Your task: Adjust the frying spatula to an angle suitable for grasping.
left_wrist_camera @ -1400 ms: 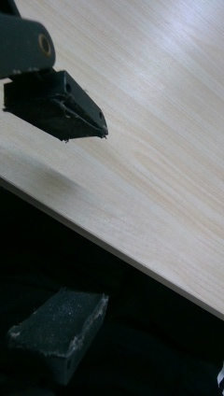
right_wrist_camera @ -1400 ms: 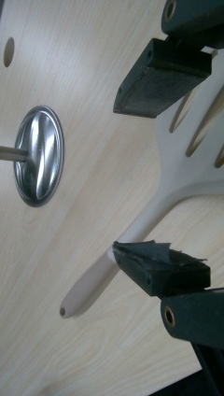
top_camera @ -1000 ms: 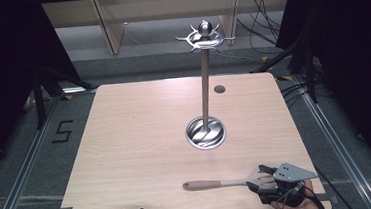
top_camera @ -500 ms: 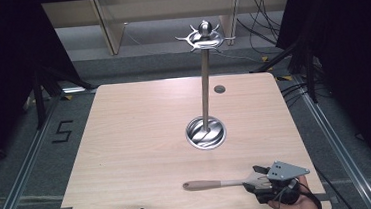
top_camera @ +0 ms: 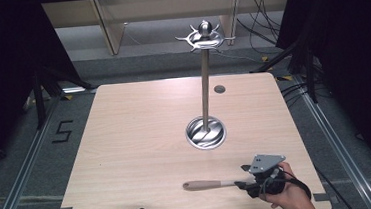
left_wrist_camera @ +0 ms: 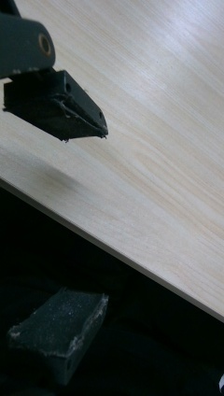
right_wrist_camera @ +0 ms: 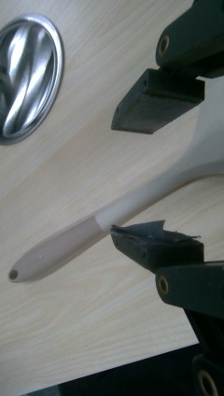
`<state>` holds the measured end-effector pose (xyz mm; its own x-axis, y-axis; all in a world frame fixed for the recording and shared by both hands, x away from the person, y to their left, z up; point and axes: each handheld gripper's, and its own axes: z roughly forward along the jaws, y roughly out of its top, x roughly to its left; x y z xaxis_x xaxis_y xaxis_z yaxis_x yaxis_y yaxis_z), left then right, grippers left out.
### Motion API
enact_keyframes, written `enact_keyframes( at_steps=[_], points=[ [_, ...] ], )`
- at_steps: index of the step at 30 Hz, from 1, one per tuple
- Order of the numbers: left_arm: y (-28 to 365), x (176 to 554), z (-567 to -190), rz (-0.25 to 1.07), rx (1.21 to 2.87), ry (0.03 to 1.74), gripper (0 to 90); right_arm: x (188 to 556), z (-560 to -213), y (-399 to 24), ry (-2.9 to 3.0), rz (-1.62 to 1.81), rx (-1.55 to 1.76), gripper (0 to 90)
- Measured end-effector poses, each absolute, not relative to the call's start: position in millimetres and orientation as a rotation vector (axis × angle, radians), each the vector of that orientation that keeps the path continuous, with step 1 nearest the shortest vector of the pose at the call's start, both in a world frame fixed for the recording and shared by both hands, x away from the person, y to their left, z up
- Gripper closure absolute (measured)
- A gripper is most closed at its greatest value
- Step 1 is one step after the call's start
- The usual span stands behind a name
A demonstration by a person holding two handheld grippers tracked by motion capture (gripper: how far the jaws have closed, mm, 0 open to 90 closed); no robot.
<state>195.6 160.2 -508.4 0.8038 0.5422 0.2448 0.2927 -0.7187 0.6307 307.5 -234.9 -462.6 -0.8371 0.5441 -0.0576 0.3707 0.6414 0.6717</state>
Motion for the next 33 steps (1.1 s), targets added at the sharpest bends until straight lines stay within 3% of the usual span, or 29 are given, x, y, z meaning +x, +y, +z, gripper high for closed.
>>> enact_keyframes(
  at_steps=[8, 18, 33],
  points=[
    [160, 195, -508, 0.563, 2.402, 0.611, 15.5, 316, -466, -213, 2.712, 0.846, 0.670, 48.6],
    [160, 195, -508, 0.564, 2.402, 0.611, 15.5, 330, -469, -183, 2.877, 0.666, 0.461, 61.8],
    [161, 195, -508, 0.582, 2.398, 0.621, 15.5, 343, -475, -164, 2.966, 0.539, 0.376, 65.7]
  ],
)
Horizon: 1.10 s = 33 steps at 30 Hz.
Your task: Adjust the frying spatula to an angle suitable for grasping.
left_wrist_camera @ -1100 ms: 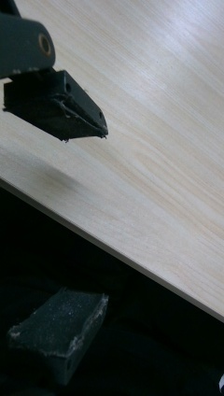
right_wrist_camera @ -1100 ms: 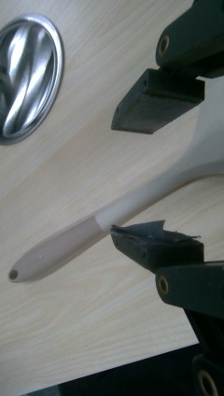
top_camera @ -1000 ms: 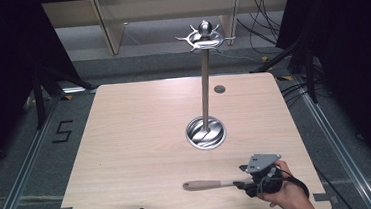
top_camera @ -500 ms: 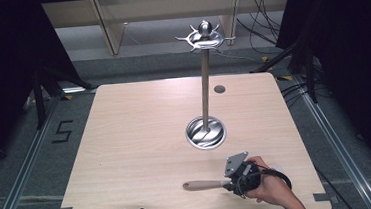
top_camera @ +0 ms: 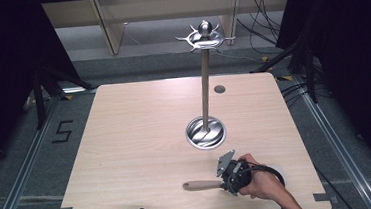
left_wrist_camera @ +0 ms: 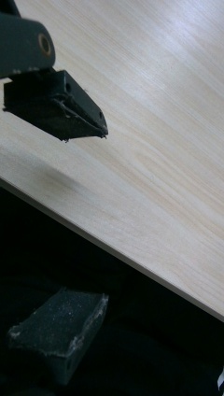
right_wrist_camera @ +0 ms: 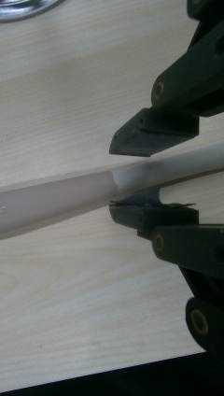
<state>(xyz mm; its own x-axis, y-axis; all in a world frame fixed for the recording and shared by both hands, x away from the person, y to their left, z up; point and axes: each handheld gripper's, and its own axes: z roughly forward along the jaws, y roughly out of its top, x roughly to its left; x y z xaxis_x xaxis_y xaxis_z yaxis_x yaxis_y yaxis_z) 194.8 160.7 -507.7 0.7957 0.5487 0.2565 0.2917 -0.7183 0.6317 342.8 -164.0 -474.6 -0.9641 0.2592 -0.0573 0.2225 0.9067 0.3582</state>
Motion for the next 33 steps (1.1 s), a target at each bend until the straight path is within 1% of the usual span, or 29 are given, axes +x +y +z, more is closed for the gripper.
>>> enact_keyframes(
  at_steps=[4, 6, 8, 10, 18, 24, 33],
  points=[
    [160, 195, -508, 0.560, 2.400, 0.611, 15.5, 345, -474, -162, 2.971, 0.497, 0.407, 66.3],
    [161, 195, -508, 0.579, 2.398, 0.619, 15.5, 346, -475, -161, 2.973, 0.497, 0.380, 66.6],
    [160, 195, -508, 0.561, 2.400, 0.613, 15.5, 346, -475, -159, 2.977, 0.473, 0.419, 66.8],
    [161, 195, -508, 0.578, 2.398, 0.619, 15.5, 348, -477, -157, 2.987, 0.480, 0.368, 67.0],
    [161, 195, -508, 0.579, 2.397, 0.620, 15.5, 348, -479, -148, 3.024, 0.440, 0.418, 68.6],
    [161, 195, -508, 0.580, 2.398, 0.619, 15.5, 353, -478, -142, 3.040, 0.375, 0.340, 70.9],
    [161, 195, -508, 0.577, 2.398, 0.619, 15.5, 358, -476, -137, 3.076, 0.307, 0.334, 71.2]
  ],
)
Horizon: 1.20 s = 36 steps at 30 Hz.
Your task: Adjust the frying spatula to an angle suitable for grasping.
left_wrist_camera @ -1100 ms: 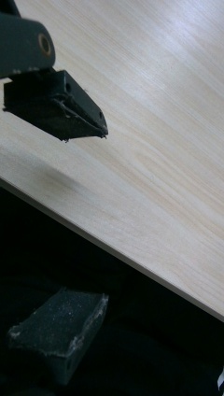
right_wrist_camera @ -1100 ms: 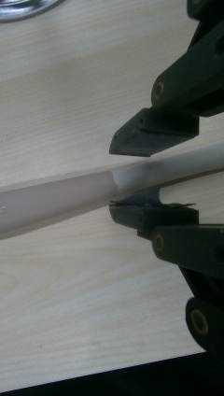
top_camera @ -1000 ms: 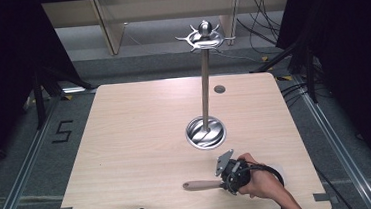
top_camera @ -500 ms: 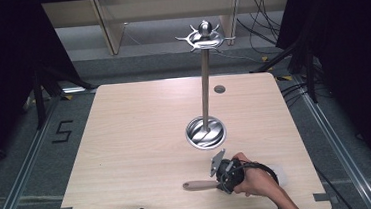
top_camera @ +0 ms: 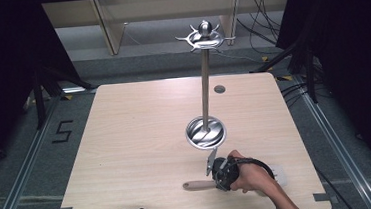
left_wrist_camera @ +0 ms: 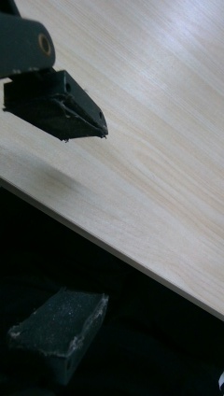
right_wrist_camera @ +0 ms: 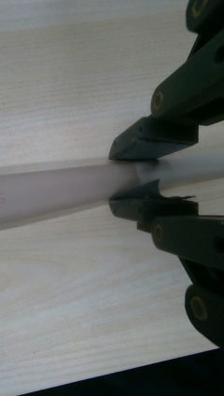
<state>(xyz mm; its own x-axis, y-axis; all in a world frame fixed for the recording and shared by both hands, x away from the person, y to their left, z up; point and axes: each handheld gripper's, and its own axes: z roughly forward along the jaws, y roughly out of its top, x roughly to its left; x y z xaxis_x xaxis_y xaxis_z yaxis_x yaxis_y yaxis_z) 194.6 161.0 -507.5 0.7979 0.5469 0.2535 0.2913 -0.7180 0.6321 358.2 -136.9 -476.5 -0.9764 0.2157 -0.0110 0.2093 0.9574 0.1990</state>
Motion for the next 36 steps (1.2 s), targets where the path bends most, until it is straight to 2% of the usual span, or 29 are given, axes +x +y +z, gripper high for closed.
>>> enact_keyframes(
  at_steps=[15, 19, 26, 36],
  points=[
    [161, 195, -507, 0.579, 2.399, 0.617, 15.5, 362, -475, -127, 3.044, 0.187, 0.257, 75.4],
    [161, 194, -506, 0.581, 2.398, 0.613, 15.5, 360, -472, -130, 3.044, 0.205, 0.372, 75.5],
    [161, 194, -507, 0.565, 2.400, 0.608, 15.5, 365, -454, -149, 2.963, 0.483, 0.371, 75.7],
    [160, 194, -507, 0.571, 2.405, 0.608, 15.5, 364, -443, -165, 2.832, 0.613, 0.540, 75.6]
  ],
)
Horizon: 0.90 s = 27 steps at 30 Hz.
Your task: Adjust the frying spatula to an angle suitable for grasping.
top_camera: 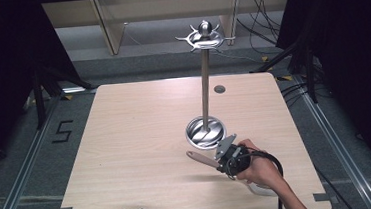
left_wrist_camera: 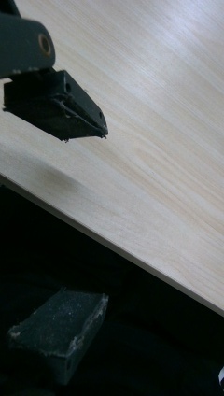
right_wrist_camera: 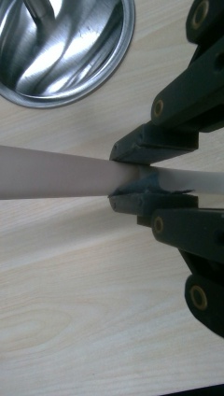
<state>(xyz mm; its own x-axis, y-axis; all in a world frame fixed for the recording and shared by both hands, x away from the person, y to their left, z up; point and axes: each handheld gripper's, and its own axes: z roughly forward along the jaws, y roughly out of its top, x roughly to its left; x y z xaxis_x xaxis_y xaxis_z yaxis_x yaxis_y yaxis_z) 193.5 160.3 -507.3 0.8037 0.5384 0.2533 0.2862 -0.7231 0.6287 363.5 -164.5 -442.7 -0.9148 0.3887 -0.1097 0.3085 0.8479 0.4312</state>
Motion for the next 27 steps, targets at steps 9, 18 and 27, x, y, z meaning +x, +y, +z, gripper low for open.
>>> enact_keyframes(
  at_steps=[9, 18, 27],
  points=[
    [160, 193, -507, 0.573, 2.405, 0.603, 15.5, 368, -426, -178, 2.667, 0.850, 0.549, 75.6],
    [160, 193, -507, 0.570, 2.409, 0.604, 15.5, 364, -408, -188, 2.555, 0.961, 0.551, 75.7],
    [161, 194, -508, 0.569, 2.407, 0.610, 15.5, 364, -395, -197, 2.461, 1.127, 0.621, 75.7]
  ],
)
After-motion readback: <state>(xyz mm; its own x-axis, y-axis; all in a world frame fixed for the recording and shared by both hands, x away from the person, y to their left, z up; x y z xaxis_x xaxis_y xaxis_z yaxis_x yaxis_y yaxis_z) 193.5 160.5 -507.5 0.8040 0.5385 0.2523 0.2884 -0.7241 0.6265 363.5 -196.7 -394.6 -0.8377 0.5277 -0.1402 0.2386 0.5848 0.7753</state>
